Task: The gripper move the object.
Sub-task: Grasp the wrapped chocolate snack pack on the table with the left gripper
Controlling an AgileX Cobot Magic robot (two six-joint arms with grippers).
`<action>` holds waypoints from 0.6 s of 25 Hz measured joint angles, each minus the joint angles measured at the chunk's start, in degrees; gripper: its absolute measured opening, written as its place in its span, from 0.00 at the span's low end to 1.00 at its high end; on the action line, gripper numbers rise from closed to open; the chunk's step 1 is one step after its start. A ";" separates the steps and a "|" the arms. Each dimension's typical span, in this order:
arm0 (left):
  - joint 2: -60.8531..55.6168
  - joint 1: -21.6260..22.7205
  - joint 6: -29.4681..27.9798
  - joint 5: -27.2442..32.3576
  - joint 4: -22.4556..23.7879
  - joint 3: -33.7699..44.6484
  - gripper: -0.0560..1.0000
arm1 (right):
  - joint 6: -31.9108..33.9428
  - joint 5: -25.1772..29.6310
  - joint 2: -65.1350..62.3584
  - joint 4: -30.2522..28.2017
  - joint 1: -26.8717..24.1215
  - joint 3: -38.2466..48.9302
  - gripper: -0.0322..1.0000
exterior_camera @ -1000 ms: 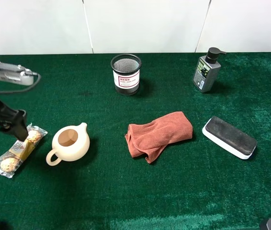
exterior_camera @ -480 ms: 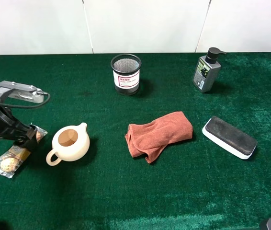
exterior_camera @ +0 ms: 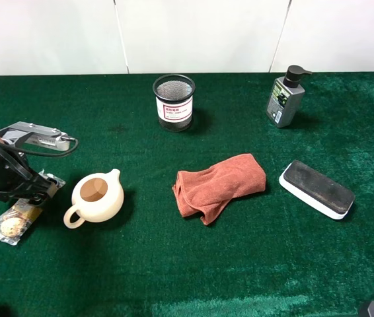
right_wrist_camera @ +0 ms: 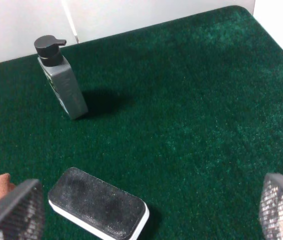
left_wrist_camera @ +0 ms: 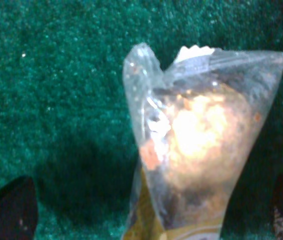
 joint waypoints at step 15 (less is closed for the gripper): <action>1.76 0.00 0.21 -0.35 -0.37 0.00 0.37 | 0.00 0.00 0.00 0.00 0.00 0.00 0.66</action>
